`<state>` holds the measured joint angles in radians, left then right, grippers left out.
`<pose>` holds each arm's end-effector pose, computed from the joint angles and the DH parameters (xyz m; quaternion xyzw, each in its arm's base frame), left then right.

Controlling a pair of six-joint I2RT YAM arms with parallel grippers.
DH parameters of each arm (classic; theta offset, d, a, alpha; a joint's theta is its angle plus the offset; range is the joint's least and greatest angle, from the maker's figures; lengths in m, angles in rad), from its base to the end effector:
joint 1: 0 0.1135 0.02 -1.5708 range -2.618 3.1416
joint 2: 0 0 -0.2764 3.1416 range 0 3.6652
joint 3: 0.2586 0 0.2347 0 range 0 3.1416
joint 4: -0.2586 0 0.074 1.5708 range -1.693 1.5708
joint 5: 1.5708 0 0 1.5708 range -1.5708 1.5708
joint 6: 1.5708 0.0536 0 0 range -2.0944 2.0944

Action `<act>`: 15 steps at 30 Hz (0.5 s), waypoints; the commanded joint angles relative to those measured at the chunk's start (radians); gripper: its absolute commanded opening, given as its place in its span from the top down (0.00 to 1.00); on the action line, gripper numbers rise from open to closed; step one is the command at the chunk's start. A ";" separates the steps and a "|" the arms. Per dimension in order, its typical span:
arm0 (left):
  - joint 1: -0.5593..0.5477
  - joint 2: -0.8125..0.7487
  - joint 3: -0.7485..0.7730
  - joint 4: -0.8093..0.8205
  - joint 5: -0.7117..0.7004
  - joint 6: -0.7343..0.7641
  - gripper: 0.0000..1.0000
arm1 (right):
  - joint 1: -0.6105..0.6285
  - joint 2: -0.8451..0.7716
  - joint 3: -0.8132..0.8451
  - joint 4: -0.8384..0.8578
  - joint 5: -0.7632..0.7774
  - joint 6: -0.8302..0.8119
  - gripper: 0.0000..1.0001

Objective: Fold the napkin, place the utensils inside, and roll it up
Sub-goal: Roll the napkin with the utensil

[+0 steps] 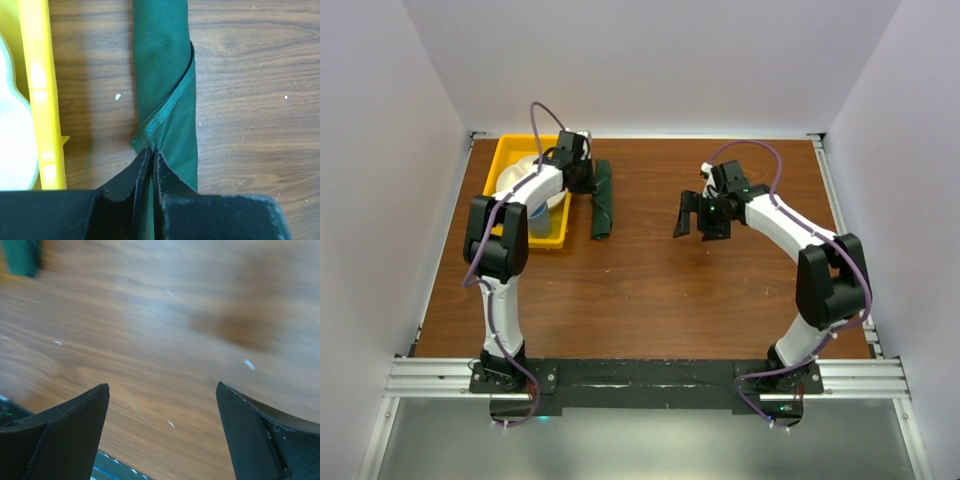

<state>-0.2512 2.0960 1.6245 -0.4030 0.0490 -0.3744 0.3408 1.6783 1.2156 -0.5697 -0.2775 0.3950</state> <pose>0.4544 -0.1193 0.2052 -0.0495 0.9385 -0.1269 0.3174 0.3192 0.1288 0.2329 -0.0109 0.9554 0.2191 0.1978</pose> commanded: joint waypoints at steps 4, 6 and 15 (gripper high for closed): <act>0.018 -0.031 -0.006 0.064 0.038 0.002 0.89 | 0.075 0.200 0.142 0.390 -0.192 0.198 0.24; 0.020 -0.030 -0.014 0.073 0.038 0.000 0.89 | 0.102 0.253 0.183 0.506 -0.210 0.278 0.32; 0.033 -0.014 -0.061 0.101 0.041 0.011 0.89 | 0.191 0.555 0.387 0.798 -0.218 0.478 0.78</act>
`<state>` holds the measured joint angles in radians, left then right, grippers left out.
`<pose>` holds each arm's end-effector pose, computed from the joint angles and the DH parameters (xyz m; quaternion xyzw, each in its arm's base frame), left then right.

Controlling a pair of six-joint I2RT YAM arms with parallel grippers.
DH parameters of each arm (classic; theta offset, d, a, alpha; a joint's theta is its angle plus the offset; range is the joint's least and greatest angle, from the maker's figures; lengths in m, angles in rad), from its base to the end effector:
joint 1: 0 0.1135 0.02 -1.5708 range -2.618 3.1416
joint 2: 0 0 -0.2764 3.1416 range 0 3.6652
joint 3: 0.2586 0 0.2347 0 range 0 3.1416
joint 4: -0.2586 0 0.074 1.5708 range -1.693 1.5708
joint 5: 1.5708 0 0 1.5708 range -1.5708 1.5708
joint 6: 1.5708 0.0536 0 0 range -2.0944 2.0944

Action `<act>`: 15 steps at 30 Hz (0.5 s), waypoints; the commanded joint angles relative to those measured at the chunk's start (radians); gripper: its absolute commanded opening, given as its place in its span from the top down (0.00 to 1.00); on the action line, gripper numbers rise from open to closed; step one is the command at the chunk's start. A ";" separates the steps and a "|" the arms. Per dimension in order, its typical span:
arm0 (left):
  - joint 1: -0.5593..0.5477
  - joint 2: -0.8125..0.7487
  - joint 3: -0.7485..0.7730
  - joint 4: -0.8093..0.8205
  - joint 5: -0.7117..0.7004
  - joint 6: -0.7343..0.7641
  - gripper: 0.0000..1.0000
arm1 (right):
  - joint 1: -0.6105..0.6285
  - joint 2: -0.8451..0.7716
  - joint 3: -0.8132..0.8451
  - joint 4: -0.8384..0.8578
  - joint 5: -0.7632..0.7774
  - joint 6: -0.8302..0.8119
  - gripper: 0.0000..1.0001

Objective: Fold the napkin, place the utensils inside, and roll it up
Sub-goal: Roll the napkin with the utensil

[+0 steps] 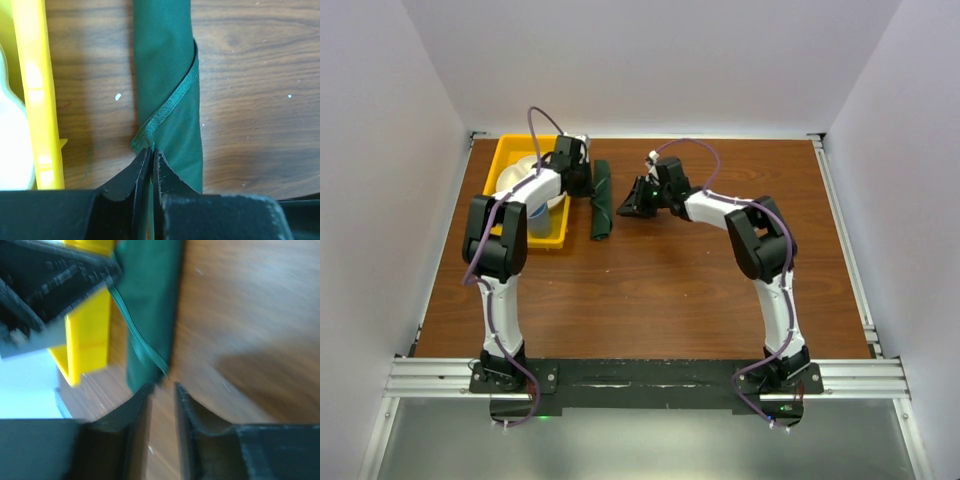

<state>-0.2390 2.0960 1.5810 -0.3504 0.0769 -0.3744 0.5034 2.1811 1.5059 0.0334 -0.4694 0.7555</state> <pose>0.4540 -0.1148 0.1961 -0.0502 0.9365 -0.1386 0.3182 0.4180 0.2579 0.1721 0.0060 0.8757 0.4246 0.2298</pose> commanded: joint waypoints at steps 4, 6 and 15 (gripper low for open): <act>0.033 -0.014 -0.036 0.053 0.020 0.019 0.89 | 0.044 0.109 0.131 0.270 -0.015 0.171 0.86; 0.038 -0.016 -0.039 0.060 0.021 0.020 0.89 | 0.050 0.132 0.169 0.264 -0.011 0.174 0.88; 0.053 -0.001 -0.023 0.064 0.035 0.019 0.88 | 0.070 0.195 0.247 0.289 -0.008 0.222 0.88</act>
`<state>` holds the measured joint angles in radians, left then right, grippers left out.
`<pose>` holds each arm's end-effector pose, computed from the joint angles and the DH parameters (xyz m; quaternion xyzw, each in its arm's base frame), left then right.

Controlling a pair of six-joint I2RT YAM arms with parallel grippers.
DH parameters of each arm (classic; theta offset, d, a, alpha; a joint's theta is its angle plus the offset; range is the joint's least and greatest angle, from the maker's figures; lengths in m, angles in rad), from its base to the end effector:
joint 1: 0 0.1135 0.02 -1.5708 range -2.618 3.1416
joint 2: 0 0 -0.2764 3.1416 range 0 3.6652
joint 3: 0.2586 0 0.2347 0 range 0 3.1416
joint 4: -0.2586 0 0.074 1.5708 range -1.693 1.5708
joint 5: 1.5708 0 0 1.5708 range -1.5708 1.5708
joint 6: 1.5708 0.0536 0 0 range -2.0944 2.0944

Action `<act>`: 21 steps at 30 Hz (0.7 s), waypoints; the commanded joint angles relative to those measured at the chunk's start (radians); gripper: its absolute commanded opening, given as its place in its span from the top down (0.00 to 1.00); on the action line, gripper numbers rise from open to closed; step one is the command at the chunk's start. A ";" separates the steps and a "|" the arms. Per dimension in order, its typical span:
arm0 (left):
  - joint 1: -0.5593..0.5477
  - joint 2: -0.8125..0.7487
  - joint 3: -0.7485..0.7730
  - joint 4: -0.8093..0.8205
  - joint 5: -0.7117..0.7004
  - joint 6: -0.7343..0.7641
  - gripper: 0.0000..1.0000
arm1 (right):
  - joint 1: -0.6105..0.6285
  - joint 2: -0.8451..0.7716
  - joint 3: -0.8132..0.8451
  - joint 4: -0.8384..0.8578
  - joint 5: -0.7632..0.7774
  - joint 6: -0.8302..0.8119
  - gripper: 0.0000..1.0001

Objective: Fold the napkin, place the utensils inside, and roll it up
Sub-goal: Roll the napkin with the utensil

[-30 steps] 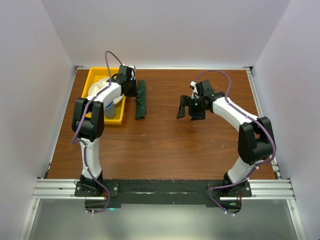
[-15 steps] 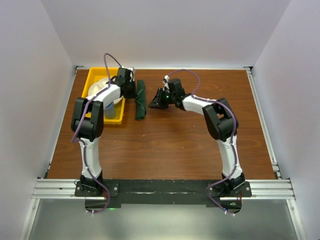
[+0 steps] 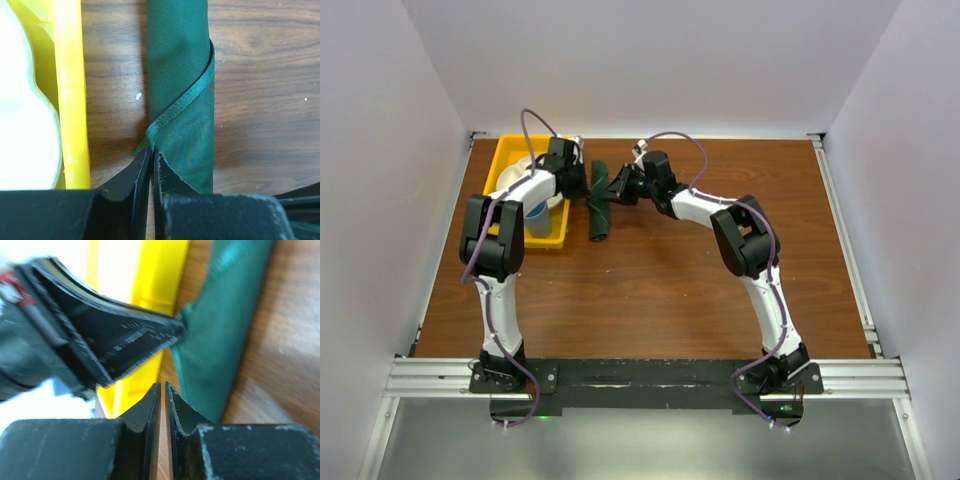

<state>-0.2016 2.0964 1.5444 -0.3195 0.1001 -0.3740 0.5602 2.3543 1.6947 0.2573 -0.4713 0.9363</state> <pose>0.4548 -0.0984 0.1873 -0.0637 0.9363 -0.1422 0.3147 0.4472 0.3092 0.1700 0.0251 0.8208 0.5076 0.2606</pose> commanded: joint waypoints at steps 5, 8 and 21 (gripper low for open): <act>0.018 0.022 0.048 0.013 0.021 0.018 0.85 | 0.023 0.074 0.103 0.062 -0.001 0.053 0.87; 0.018 0.022 0.060 0.002 0.015 0.021 0.83 | 0.026 0.100 0.123 0.048 -0.003 0.053 0.88; 0.018 -0.053 0.157 -0.004 0.111 -0.003 0.66 | 0.040 0.115 0.126 -0.018 0.016 0.007 0.88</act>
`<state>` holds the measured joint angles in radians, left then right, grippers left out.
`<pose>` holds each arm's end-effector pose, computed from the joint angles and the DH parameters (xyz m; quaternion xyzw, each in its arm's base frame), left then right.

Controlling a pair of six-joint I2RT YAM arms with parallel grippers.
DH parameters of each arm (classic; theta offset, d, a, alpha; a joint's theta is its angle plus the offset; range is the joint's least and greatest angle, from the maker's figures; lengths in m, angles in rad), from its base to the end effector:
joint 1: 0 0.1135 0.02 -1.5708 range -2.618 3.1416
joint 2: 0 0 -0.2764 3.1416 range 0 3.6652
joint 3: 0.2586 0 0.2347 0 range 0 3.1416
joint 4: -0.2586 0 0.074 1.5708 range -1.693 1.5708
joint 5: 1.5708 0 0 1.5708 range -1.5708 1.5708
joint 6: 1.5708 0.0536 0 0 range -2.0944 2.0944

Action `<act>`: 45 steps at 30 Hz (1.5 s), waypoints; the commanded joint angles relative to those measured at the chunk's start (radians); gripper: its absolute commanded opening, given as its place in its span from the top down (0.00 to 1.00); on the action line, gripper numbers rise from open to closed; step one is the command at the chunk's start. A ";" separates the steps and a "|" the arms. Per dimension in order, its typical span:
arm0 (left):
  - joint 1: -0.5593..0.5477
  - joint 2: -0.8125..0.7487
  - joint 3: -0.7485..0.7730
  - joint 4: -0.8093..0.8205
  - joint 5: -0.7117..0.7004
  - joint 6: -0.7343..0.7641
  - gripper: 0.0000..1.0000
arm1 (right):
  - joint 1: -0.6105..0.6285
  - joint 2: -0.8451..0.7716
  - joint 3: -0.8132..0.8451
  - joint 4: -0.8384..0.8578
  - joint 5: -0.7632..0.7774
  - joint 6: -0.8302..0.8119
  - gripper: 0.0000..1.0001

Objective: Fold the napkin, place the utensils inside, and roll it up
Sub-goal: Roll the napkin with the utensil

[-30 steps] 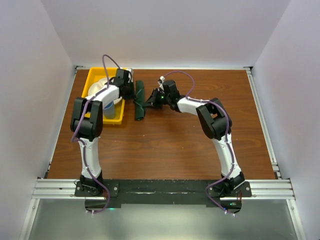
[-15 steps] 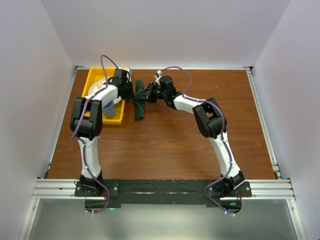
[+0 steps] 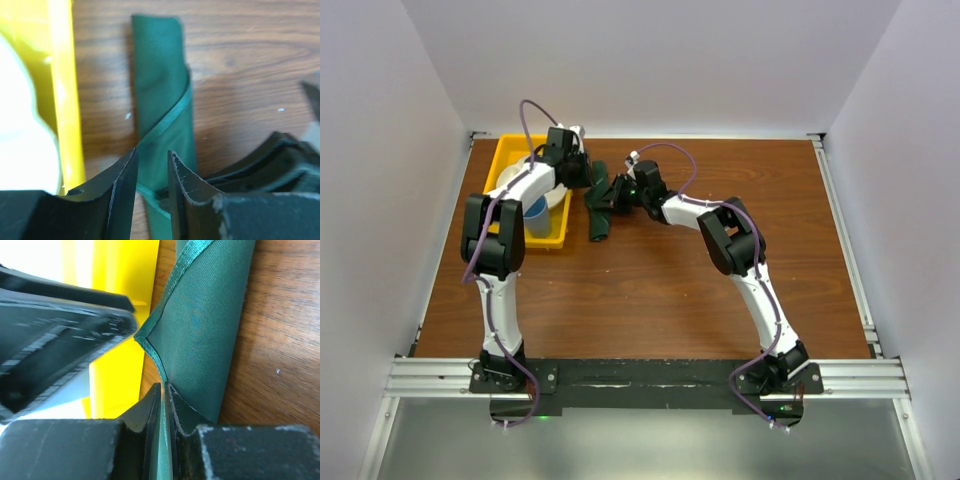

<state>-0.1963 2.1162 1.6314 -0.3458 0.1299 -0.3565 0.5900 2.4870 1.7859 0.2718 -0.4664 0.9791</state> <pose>0.4673 -0.1000 0.2033 -0.0510 0.9292 -0.1567 0.3307 0.4537 0.3328 0.1306 0.0358 0.8274 0.5090 0.2346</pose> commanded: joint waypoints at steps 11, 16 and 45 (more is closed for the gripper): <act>0.012 0.010 0.039 0.056 0.125 -0.061 0.86 | 0.013 -0.051 0.056 -0.069 0.009 -0.040 0.88; 0.012 -0.035 -0.033 0.050 0.056 -0.044 0.90 | 0.013 -0.050 0.055 -0.075 0.009 -0.037 0.88; 0.012 -0.070 0.001 -0.012 -0.013 -0.022 0.90 | 0.011 -0.096 0.179 -0.192 -0.014 -0.056 0.85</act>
<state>-0.1963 2.1166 1.5719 -0.3492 0.1005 -0.4004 0.5953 2.4825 1.8935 0.1158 -0.4648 0.9443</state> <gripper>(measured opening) 0.095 0.147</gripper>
